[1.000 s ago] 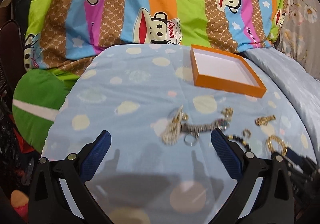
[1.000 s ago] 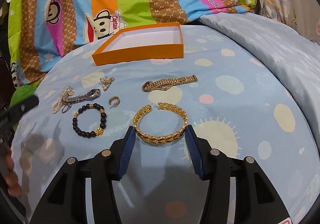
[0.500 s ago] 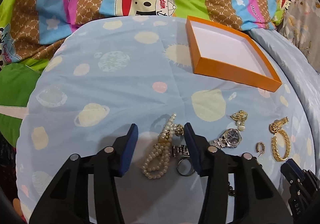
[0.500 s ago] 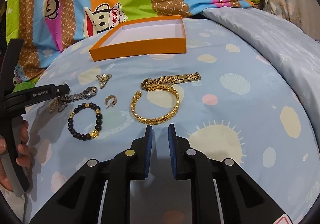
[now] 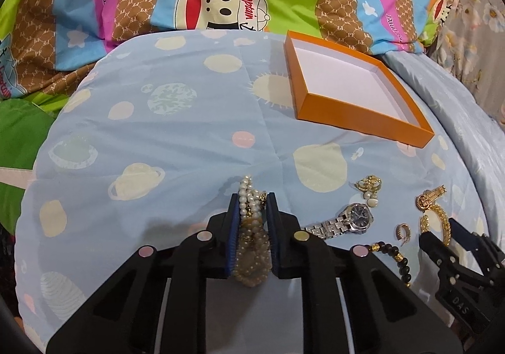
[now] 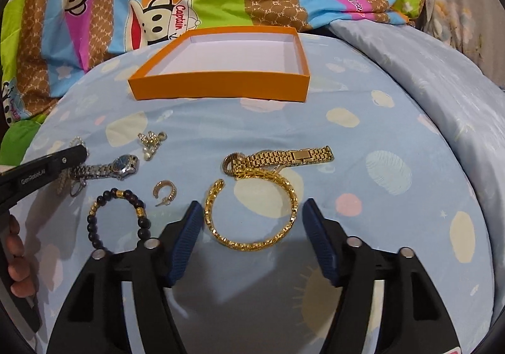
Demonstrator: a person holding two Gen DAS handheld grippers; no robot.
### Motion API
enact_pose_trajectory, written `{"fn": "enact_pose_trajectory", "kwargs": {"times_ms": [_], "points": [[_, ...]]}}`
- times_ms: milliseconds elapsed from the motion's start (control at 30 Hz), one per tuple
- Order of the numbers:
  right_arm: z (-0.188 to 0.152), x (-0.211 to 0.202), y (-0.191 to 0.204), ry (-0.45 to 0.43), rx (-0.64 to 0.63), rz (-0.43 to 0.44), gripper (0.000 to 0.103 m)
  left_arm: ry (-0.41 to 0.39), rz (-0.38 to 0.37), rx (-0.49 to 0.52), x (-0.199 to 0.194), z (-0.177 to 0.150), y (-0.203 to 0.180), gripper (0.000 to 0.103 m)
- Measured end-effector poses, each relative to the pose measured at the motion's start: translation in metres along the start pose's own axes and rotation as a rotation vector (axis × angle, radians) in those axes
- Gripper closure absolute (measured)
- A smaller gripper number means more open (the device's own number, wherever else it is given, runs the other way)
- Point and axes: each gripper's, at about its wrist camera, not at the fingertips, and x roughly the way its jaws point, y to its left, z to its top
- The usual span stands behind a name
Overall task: Organize jewelry
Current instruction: 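Grasp the pearl necklace with the left tool while the right tool lifts the bangle, then carry the pearls and bangle into the orange box while both tools open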
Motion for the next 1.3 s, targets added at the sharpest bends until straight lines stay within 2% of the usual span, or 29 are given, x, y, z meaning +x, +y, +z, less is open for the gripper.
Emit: {"fn": "enact_pose_trajectory", "kwargs": {"times_ms": [133,433,567,733,900,1067,1167,1300], "points": [[-0.002,-0.004,-0.002,-0.016,0.014,0.004,0.047,-0.005,-0.033,-0.022,-0.005,0.001,0.006,0.089],[0.009,-0.033,-0.011,-0.093,0.049,0.046,0.047,-0.076,-0.067,-0.013,-0.042,0.009,0.008,0.089],[0.036,-0.044,-0.017,-0.143,0.048,0.069,0.047,-0.124,-0.085,0.022,-0.058,0.030,-0.002,0.089],[0.098,-0.038,-0.026,-0.198,0.033,0.107,0.047,-0.177,-0.132,0.084,-0.059,0.077,-0.027,0.089],[0.163,-0.006,-0.026,-0.214,0.032,0.129,0.047,-0.228,-0.121,0.159,-0.030,0.136,-0.065,0.089],[0.220,0.054,-0.029,-0.156,0.067,0.139,0.047,-0.168,-0.128,0.161,0.035,0.187,-0.089,0.089],[0.237,0.091,-0.033,-0.102,0.092,0.145,0.047,-0.108,-0.119,0.154,0.079,0.205,-0.097,0.089],[0.245,0.135,-0.040,-0.019,0.120,0.151,0.047,-0.048,-0.109,0.150,0.118,0.215,-0.102,0.089]]}}
